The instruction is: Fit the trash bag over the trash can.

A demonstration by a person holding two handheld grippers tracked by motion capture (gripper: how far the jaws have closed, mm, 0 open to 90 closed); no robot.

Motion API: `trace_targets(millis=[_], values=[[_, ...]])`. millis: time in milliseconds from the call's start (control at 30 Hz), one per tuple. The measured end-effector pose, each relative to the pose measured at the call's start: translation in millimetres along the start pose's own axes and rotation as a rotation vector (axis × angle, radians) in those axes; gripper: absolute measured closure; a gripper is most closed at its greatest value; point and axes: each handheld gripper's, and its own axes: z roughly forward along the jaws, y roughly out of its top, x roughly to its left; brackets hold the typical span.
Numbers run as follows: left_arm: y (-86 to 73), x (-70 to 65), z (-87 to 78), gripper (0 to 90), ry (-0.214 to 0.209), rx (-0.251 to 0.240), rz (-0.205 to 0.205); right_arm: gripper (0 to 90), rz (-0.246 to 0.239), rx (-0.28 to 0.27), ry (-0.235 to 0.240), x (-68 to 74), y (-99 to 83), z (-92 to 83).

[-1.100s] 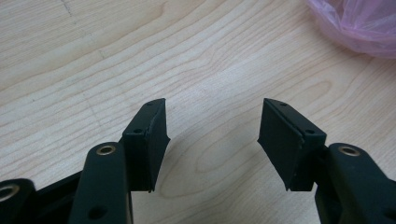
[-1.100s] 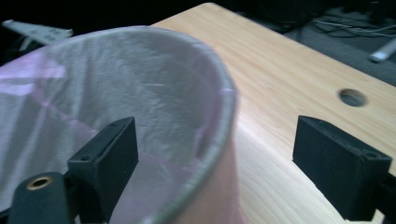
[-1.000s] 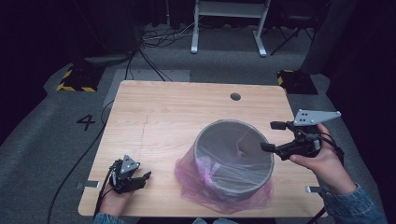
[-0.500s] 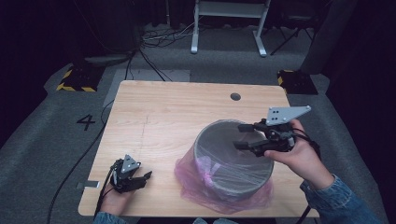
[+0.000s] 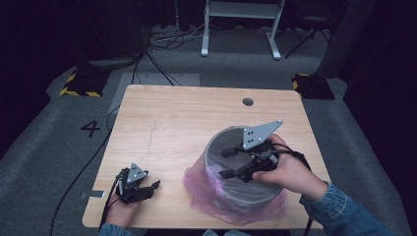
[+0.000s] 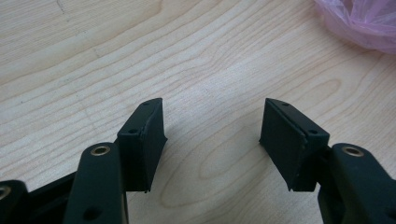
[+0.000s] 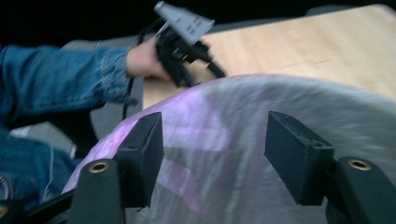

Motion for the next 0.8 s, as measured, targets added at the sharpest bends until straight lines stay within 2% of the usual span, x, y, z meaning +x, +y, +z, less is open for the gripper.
trace_targets(millis=[67, 167, 400, 567, 733, 800], values=[[0.0, 0.0, 0.0, 39.6, 0.001, -0.001, 0.001, 41.6, -0.002, 0.031, 0.018, 0.9, -1.5, 7.4], [-0.1, -0.3, 0.1, 39.5, 0.000, -0.001, -0.002, 43.4, -0.002, 0.077, 0.018, -1.1, -5.9, 18.0], [-0.3, -0.4, 0.2, 39.3, 0.002, -0.003, -0.001, 40.3, 0.007, 0.158, -0.020, -10.2, -17.6, 39.9], [-0.3, -0.5, 0.2, 39.2, 0.002, -0.003, -0.001, 34.6, 0.022, 0.194, -0.056, -18.4, -23.3, 52.4], [-0.5, -0.4, 0.3, 39.2, 0.001, -0.005, 0.000, 30.0, 0.037, 0.243, -0.127, -27.9, -28.9, 60.2], [-0.4, -0.4, 0.3, 39.2, 0.001, -0.005, 0.001, 28.4, 0.044, 0.283, -0.157, -31.8, -31.2, 62.2]])
